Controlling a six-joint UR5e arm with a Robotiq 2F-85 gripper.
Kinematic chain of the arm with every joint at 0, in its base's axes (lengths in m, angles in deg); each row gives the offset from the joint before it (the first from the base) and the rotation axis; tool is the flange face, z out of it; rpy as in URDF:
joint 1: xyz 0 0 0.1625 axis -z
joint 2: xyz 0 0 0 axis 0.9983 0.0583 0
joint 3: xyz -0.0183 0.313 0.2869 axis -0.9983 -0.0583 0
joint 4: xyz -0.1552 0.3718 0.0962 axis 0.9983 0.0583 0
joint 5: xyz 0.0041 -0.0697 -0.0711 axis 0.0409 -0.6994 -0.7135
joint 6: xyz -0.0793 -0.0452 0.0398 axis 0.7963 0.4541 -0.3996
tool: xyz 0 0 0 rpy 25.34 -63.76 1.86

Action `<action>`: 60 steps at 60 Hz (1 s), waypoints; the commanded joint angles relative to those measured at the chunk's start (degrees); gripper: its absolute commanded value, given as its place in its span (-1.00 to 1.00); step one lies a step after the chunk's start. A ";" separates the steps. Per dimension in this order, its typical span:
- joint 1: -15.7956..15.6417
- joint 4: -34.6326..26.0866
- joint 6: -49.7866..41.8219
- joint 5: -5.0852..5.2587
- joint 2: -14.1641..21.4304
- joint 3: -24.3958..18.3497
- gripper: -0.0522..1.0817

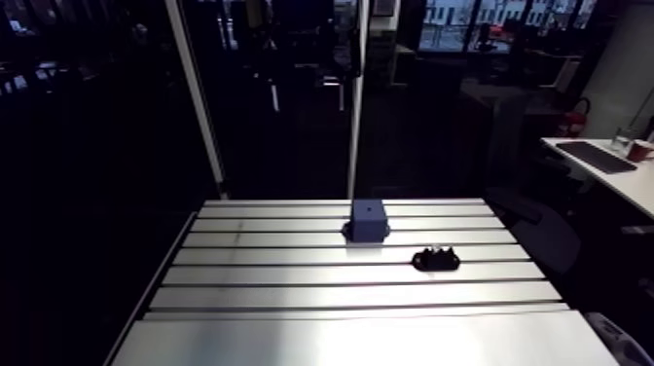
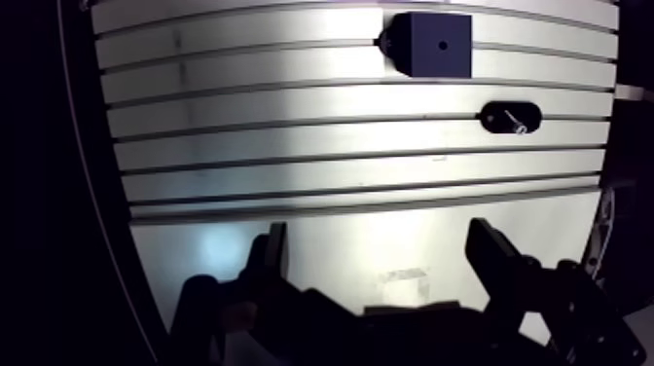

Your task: Pick up the M10 bolt and insert it into the hole until fully seated.

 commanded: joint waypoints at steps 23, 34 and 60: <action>-2.13 1.58 4.85 -0.35 0.61 0.88 -0.90; -1.78 1.58 5.01 -0.44 0.78 0.95 -0.90; 3.77 4.13 10.98 -0.28 2.25 3.60 -0.89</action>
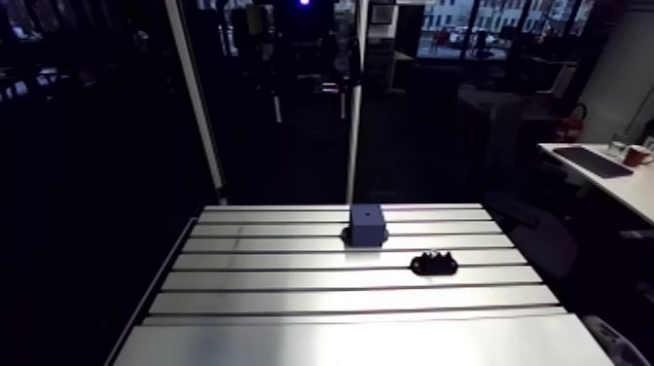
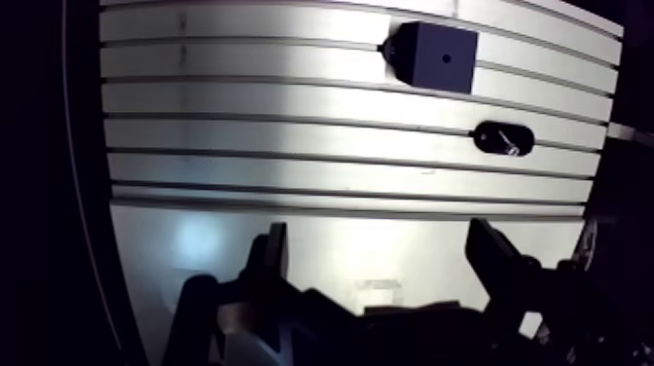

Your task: Pick up the M10 bolt and insert it into the hole until fully seated.

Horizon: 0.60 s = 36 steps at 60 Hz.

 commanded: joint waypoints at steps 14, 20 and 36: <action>7.47 7.92 7.96 0.20 1.59 5.24 -0.89; 8.98 10.91 10.13 0.20 1.59 7.05 -0.89; 13.49 21.11 16.57 0.95 1.59 12.00 -0.89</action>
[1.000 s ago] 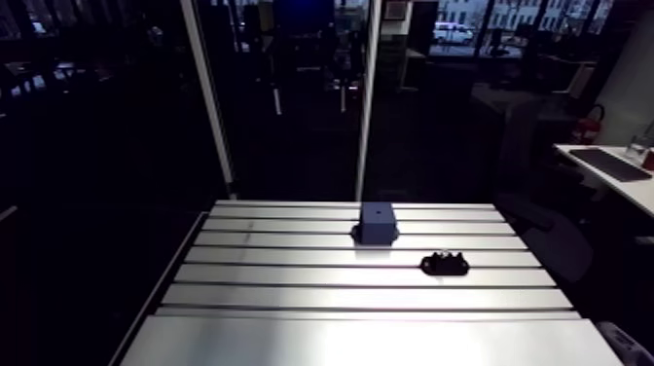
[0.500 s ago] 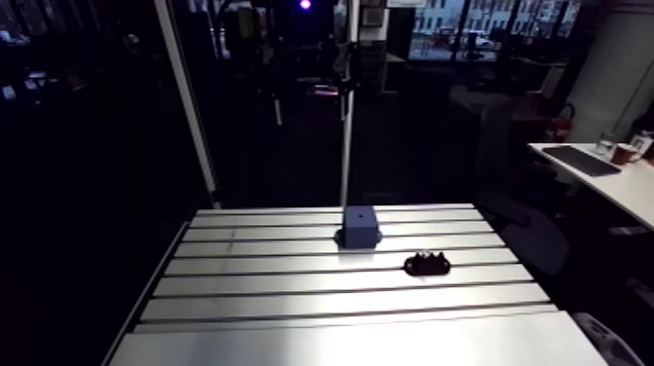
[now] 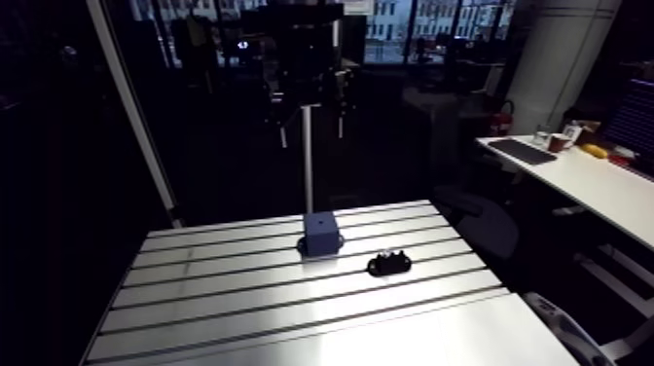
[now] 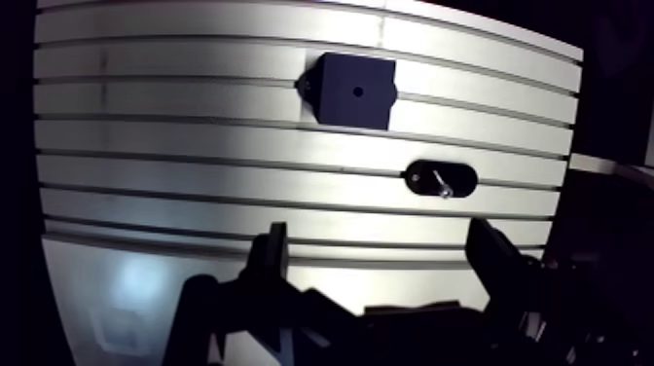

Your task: Pick up the M10 bolt and insert it into the hole until fully seated.

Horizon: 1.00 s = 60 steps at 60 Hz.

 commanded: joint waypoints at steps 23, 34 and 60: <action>11.15 15.49 9.05 6.32 -0.48 10.74 -0.89; 14.36 17.94 9.34 8.59 -0.92 12.51 -0.89; 15.20 22.03 9.80 8.23 -3.95 15.71 -0.89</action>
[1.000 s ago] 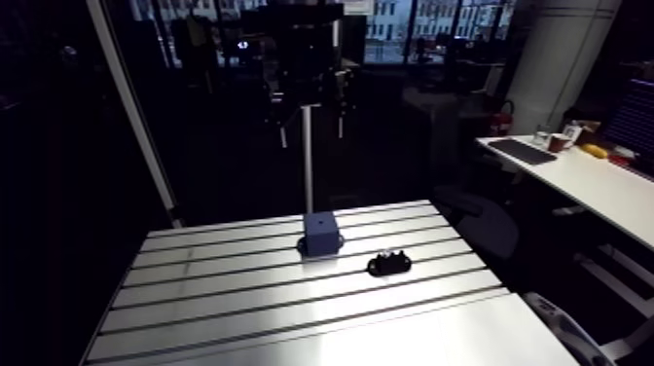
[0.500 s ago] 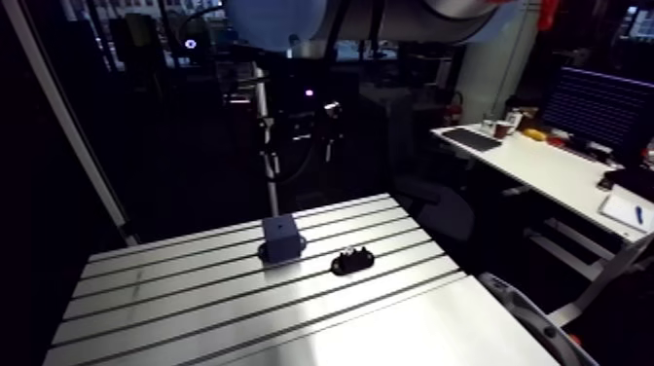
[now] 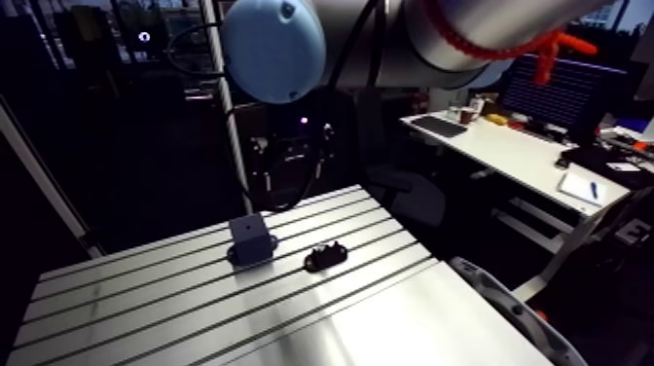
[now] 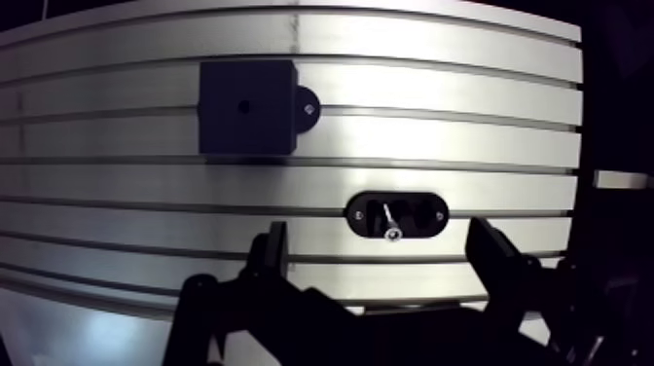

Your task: Pick up the M10 bolt and insert it into the hole until fully seated.

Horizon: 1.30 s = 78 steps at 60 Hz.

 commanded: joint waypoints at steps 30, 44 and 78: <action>1.97 6.08 1.77 -1.31 -4.18 3.40 -0.37; 3.66 6.64 3.70 -1.49 -4.45 4.81 -0.20; 4.84 10.51 4.91 -1.58 -6.02 7.46 0.03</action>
